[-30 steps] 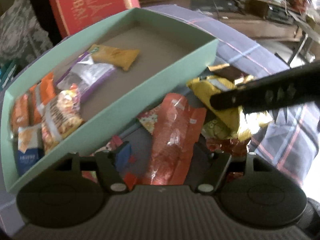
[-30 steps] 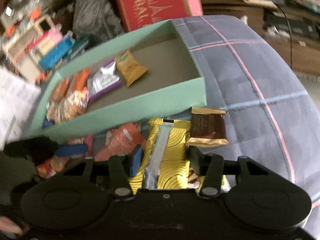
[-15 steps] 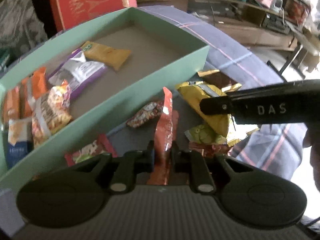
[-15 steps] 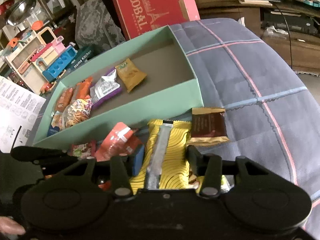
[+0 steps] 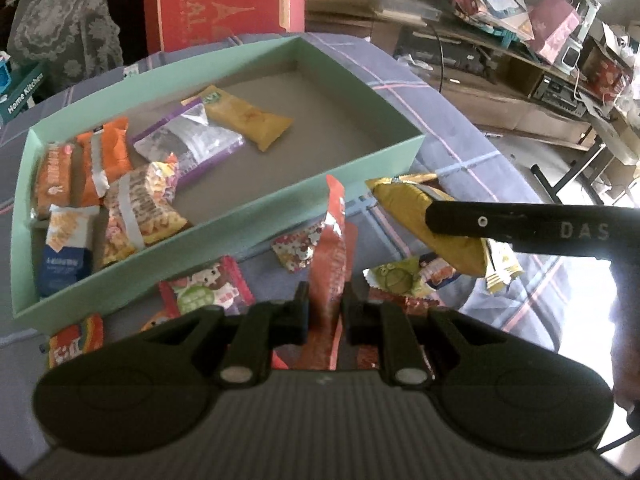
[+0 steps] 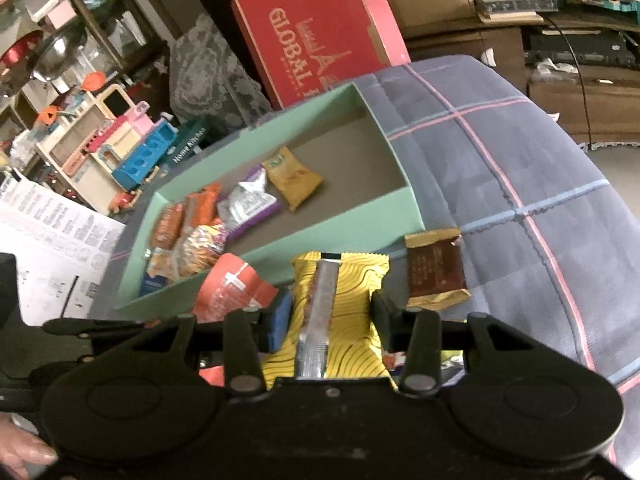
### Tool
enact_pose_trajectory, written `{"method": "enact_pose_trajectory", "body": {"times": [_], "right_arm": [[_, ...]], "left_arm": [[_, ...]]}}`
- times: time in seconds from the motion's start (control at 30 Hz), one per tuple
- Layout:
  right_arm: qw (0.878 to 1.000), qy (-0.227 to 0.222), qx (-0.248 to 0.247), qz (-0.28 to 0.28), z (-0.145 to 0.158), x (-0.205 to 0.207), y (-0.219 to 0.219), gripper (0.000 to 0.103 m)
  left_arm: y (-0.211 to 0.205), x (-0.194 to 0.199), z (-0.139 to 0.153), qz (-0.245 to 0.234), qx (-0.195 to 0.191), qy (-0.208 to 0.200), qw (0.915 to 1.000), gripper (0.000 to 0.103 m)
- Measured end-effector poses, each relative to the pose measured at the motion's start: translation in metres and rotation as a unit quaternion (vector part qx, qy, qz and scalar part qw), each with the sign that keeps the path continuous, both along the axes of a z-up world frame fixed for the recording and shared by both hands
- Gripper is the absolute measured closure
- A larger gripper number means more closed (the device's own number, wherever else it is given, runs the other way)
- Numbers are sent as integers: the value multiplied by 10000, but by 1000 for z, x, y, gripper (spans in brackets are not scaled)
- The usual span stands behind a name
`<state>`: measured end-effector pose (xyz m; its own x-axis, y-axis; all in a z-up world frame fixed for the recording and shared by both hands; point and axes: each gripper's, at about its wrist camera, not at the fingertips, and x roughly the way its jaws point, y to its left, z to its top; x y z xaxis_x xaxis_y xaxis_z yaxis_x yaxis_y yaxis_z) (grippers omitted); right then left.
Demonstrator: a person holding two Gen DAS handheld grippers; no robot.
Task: Organize snacks
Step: 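Carry both packets into the mint-green box and open both tools to release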
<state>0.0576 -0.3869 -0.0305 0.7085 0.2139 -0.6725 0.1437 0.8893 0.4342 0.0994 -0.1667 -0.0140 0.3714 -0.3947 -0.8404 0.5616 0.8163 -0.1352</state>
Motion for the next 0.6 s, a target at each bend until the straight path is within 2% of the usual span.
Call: {"method": "enact_pose_trajectory", "body": {"times": [0.17, 0.3, 0.43, 0.6], "right_arm": [[9998, -200, 14, 72, 22, -2, 0, 61], [9990, -385, -168, 162, 40, 15, -1, 61], [9972, -525, -481, 215, 50, 47, -3, 61], [9951, -581, -760, 233, 51, 106, -7, 61]], "left_arm": [[2, 4, 19, 50, -168, -103, 9998, 88], [-1, 22, 37, 148, -287, -241, 9992, 88], [-13, 52, 50, 274, -263, -434, 9983, 88], [-34, 111, 47, 538, -211, -380, 9976, 88]]}}
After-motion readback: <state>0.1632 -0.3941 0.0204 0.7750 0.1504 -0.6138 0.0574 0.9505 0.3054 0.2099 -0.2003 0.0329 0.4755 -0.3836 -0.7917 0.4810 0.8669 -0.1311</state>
